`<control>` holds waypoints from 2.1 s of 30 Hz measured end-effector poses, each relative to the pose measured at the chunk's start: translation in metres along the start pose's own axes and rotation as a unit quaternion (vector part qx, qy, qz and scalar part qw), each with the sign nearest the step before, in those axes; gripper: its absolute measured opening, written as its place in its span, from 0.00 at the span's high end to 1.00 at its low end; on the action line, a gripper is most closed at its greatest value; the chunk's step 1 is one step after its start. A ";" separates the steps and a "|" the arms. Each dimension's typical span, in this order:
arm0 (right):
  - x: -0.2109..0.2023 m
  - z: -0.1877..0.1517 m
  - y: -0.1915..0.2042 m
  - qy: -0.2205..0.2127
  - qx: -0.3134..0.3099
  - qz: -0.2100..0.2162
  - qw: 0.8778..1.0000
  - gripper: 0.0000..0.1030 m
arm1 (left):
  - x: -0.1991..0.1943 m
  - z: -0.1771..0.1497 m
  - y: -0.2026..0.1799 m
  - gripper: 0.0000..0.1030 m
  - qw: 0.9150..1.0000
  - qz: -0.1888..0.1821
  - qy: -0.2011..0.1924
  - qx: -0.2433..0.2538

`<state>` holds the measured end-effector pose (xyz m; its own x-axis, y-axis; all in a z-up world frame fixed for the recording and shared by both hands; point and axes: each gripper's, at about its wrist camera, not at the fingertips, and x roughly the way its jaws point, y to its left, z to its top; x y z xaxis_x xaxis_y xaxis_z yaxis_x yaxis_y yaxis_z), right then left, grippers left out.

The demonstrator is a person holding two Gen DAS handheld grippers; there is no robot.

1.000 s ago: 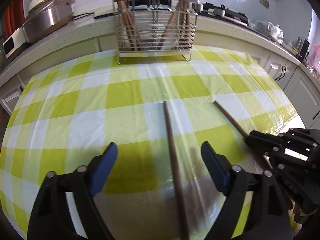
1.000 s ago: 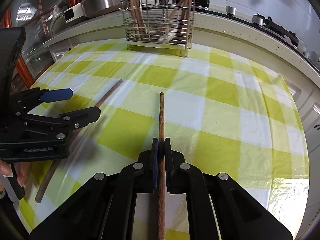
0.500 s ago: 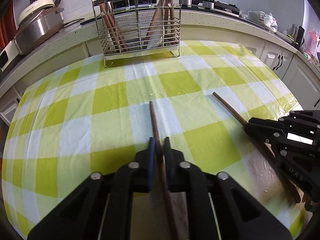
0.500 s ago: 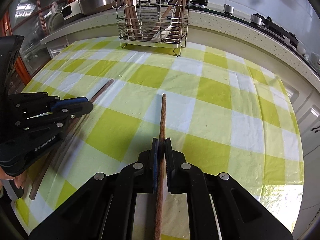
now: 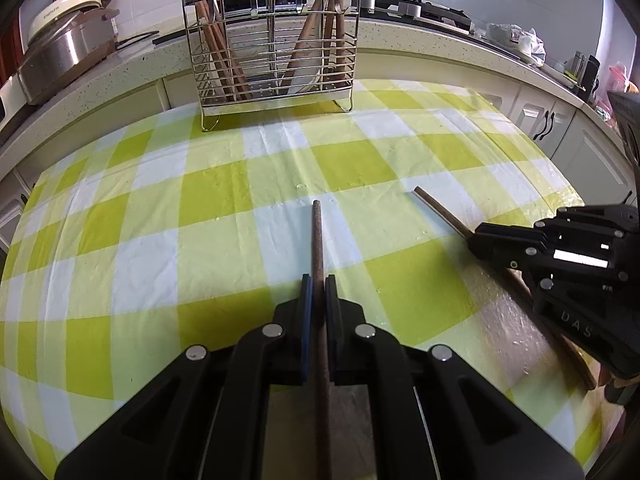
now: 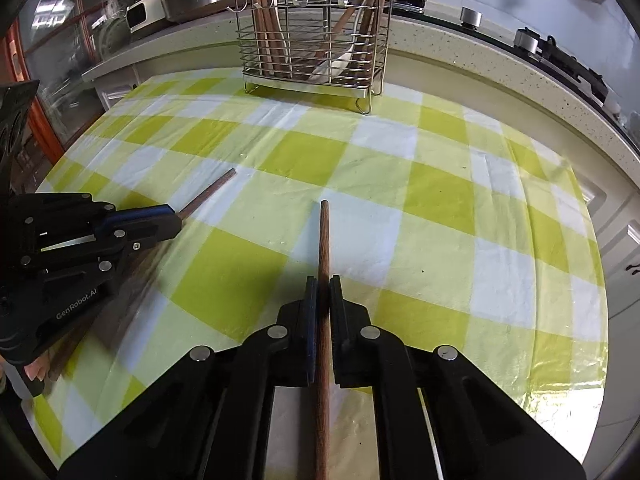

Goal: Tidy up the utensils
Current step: 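Lift the chopstick upright to the rack with the right tool while the left tool carries its own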

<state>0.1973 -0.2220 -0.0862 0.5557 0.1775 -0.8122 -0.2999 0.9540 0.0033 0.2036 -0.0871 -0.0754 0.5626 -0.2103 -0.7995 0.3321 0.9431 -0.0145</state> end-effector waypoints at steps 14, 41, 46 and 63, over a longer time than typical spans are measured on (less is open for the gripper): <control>-0.059 0.016 -0.002 -0.130 0.040 0.011 0.991 0.93 | -0.061 0.025 0.017 0.94 0.997 0.016 -0.078 -0.018; -0.140 0.054 0.017 -0.277 0.022 0.016 0.960 0.93 | -0.159 0.045 0.023 0.94 0.979 0.032 -0.200 -0.012; -0.146 0.060 0.023 -0.283 0.010 0.014 0.959 0.93 | -0.166 0.048 0.028 0.94 0.976 0.031 -0.216 -0.019; -0.147 0.084 0.024 -0.288 0.008 0.008 0.958 0.93 | -0.170 0.068 0.039 0.94 0.973 0.029 -0.229 -0.017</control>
<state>0.1741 -0.2049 0.0823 0.8879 0.2919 -0.3555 -0.3028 0.9527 0.0260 0.1725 -0.0316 0.1012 0.8605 -0.2424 -0.4480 0.2691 0.9631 -0.0042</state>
